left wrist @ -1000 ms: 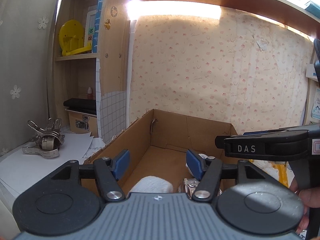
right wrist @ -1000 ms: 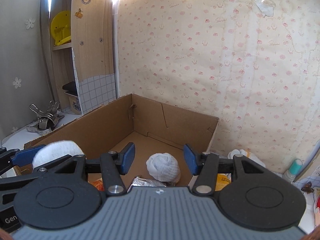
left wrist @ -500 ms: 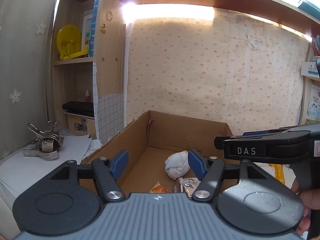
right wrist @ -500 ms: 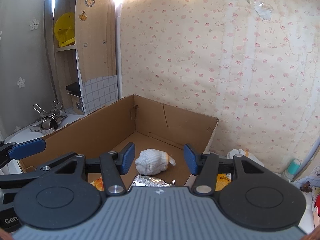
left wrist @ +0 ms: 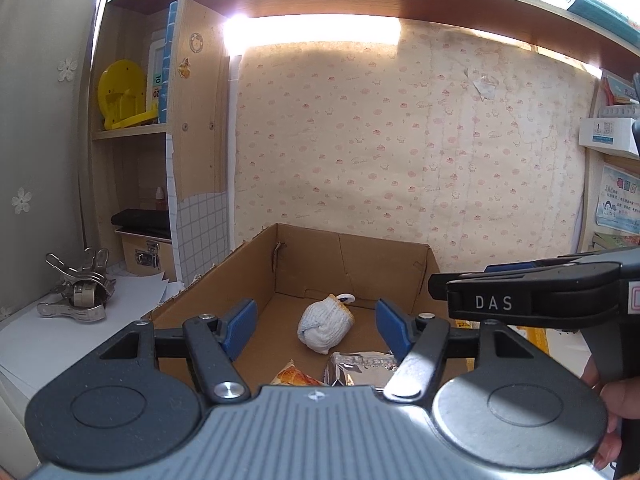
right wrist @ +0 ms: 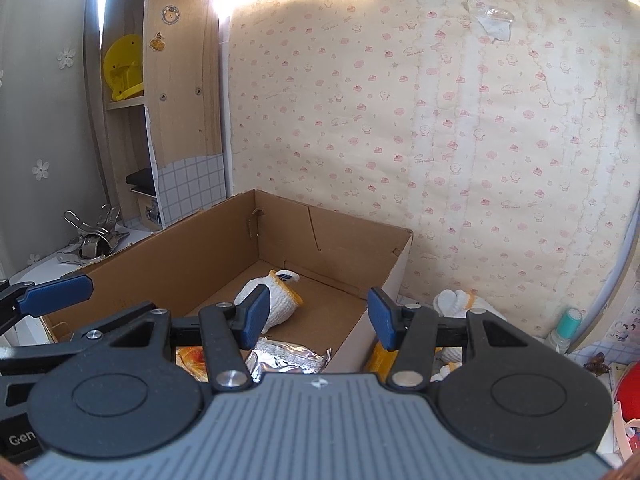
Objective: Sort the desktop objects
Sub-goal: 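Move both tools from the shoebox toward the yellow bags and gloves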
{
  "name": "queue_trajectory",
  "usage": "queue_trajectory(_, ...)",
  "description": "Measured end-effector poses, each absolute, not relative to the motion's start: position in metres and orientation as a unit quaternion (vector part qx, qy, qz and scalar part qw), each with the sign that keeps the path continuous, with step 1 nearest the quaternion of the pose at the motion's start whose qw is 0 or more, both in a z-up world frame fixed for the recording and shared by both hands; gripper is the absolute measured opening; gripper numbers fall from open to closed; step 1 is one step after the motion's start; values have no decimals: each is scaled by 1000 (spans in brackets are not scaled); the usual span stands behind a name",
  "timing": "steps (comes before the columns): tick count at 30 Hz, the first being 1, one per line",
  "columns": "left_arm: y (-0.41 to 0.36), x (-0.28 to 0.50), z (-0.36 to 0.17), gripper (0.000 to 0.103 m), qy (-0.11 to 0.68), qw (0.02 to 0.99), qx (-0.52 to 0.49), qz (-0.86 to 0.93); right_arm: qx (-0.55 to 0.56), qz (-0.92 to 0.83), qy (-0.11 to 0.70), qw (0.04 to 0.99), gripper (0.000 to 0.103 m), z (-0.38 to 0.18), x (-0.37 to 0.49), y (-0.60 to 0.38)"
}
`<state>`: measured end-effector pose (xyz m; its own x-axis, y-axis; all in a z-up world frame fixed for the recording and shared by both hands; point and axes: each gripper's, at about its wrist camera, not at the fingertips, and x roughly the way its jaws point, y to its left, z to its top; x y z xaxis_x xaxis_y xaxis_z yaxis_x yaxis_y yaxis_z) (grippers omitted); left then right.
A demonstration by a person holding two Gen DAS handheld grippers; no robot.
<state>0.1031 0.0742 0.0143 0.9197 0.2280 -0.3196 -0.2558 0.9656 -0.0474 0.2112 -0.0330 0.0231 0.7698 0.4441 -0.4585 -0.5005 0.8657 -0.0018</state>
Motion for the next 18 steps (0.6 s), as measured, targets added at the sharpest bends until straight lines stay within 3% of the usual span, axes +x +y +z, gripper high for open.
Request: queue_trajectory(18, 37, 100, 19, 69, 155, 983, -29, 96, -45, 225, 224, 947, 53, 25, 196, -78)
